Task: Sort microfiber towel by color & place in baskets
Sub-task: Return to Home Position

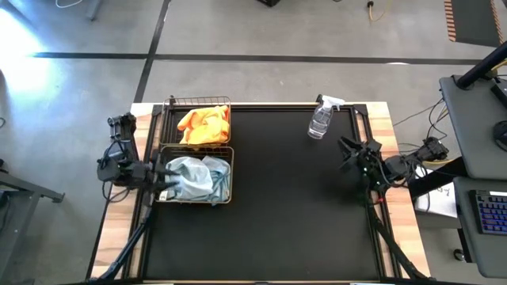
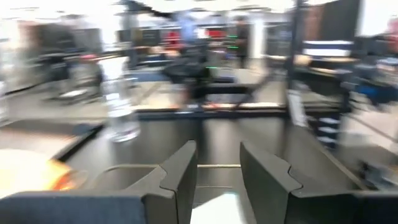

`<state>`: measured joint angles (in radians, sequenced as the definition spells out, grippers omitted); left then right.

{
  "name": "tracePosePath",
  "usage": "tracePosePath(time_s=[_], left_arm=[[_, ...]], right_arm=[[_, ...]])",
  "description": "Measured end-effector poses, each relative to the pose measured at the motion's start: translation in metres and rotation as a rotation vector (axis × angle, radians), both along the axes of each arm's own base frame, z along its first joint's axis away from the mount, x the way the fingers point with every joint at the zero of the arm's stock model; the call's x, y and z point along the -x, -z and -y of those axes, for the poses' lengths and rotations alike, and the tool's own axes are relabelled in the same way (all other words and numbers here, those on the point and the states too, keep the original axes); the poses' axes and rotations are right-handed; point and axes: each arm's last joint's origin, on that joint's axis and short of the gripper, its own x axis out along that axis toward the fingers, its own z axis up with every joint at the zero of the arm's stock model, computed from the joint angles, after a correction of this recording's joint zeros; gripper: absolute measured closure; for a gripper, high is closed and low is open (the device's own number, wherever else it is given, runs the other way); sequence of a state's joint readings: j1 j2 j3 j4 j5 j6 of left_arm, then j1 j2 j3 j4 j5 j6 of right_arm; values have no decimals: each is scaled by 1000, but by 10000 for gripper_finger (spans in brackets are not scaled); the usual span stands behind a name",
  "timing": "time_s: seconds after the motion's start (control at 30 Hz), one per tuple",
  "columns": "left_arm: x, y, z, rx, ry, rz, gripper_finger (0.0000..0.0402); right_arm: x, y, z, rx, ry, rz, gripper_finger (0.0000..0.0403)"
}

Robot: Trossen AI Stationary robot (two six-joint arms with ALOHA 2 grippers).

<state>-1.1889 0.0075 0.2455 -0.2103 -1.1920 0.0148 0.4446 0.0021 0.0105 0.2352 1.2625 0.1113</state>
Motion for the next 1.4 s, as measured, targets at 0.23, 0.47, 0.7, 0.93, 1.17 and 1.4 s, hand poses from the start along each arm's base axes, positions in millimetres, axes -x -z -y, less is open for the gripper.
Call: tracePosePath(time_s=[0.23,0.47,0.7,0.93,1.17,1.4], left_arm=[[1,1,-7,63,-278,0,294],[1,1,-7,70,-309,2,294],[1,1,-7,70,-309,2,294],[1,1,-7,69,-308,2,294],[1,1,-7,69,-308,2,294],[1,1,-7,69,-308,2,294]], right_arm=[[0,0,0,30,27,-41,280],[0,0,0,71,31,-87,280],[0,0,0,70,29,-85,280],[0,0,0,70,28,-84,280],[0,0,0,68,27,-85,280],[1,-3,1,62,27,-73,280]])
